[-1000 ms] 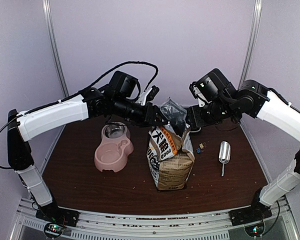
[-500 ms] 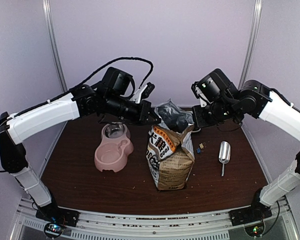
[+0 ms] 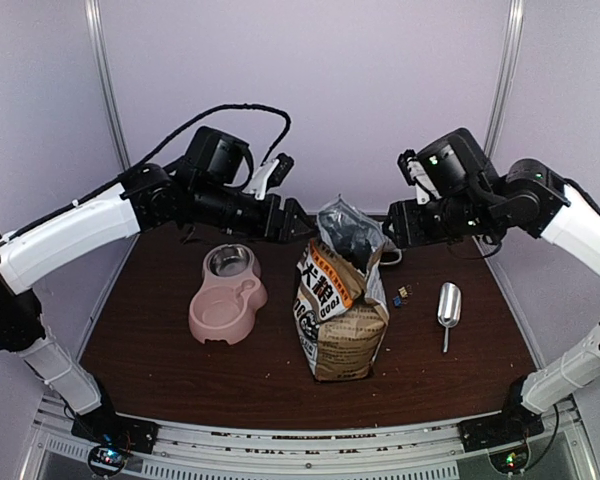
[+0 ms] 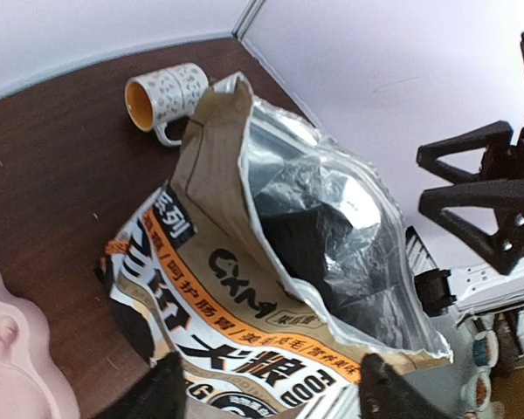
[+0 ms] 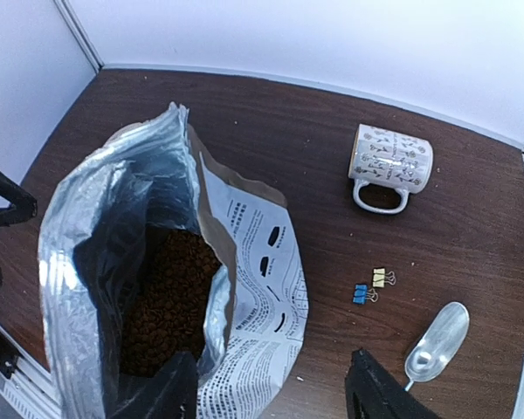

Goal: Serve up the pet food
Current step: Pick up the spatula from the corner of the board.

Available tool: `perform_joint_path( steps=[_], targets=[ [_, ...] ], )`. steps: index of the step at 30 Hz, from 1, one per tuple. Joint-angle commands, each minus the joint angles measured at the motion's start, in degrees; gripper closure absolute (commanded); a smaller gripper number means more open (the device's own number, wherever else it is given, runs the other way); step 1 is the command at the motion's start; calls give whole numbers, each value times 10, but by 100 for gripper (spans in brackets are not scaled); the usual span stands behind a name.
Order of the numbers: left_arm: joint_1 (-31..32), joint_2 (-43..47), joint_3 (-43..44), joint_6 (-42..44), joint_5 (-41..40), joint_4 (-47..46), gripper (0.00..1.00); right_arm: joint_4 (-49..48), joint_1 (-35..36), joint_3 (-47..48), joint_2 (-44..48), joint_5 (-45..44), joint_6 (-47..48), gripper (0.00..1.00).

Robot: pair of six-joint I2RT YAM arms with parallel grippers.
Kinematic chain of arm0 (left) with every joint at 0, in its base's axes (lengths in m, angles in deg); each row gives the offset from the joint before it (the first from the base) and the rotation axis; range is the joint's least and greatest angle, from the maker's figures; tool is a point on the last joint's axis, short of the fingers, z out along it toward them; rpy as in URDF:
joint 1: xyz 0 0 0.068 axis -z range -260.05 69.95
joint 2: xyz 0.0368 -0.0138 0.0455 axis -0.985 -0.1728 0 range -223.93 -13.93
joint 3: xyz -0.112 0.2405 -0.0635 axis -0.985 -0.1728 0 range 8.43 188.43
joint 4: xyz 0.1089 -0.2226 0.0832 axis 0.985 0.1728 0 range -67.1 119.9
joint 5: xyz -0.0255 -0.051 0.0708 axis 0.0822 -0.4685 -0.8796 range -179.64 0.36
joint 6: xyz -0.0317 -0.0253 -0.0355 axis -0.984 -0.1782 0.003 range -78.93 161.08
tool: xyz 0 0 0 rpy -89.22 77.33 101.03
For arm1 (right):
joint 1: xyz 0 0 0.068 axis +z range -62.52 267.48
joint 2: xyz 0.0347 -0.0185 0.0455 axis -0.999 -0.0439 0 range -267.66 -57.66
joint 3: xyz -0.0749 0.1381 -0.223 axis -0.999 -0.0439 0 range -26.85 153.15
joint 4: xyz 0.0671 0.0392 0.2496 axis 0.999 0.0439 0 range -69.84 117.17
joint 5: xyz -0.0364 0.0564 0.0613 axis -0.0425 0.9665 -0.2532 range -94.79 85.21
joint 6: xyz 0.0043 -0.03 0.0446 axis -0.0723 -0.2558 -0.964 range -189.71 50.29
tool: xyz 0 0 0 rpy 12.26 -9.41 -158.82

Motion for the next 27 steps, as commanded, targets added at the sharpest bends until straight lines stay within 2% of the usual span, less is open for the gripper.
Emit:
perform_joint_path(
  steps=[1, 6, 9, 11, 14, 19, 22, 24, 27],
  targets=[
    [-4, 60, -16, 37, -78, -31, 18, -19, -18, -19, 64, -22, 13, 35],
    [-15, 137, -69, 73, -143, -24, 10, -64, -100, -134, 134, 14, 13, 24],
    [-43, 193, -129, 113, -181, -14, 9, -103, -171, -225, 168, 46, 12, 21],
    [-86, 231, -180, 121, -210, 9, 7, -131, -223, -283, 183, 95, 12, 20],
    [-176, 290, -245, 131, -175, 29, 6, -171, -298, -361, 193, 139, 16, 20],
    [-304, 362, -307, 219, -102, 34, 2, -241, -407, -458, 172, 200, 22, 20],
    [-406, 378, -337, 249, 0, 20, 2, -279, -433, -494, 149, 219, 23, 21],
    [-458, 382, -353, 264, 35, 6, 2, -300, -441, -510, 137, 222, 24, 21],
    [-476, 406, -398, 293, 60, -43, 4, -323, -456, -526, 112, 228, 27, 24]
  ],
)
